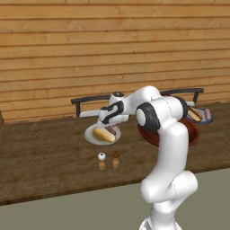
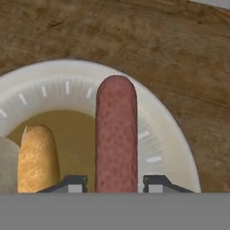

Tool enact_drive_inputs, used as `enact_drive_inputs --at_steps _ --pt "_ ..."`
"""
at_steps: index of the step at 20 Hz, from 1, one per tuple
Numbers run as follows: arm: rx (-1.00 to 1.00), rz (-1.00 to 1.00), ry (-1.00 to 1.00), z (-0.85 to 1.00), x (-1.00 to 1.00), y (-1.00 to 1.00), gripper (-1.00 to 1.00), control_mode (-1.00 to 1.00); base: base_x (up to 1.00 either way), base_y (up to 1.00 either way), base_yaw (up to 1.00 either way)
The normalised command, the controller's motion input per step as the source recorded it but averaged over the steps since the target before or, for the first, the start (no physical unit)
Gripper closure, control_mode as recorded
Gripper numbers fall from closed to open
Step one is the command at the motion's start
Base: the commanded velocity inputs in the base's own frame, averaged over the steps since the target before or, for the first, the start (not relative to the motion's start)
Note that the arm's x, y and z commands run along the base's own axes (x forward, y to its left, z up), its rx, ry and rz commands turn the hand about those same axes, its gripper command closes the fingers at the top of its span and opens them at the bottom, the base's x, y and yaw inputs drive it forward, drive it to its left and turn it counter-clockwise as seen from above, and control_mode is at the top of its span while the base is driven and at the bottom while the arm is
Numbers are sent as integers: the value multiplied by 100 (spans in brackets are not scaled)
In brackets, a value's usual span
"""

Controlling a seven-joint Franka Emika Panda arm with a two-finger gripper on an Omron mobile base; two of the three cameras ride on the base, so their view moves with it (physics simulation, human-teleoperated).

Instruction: Place one bun and one sausage from the bowl on each plate.

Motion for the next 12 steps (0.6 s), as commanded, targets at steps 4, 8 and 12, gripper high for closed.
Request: enact_drive_inputs --at_steps 4,8,12 --pt "0 0 -6 0 0 0 -100 -100 0 0 0" --pt "0 0 -4 26 -17 0 -100 -100 0 0 0" --pt "0 0 0 54 -84 -30 -100 -100 0 0 0"
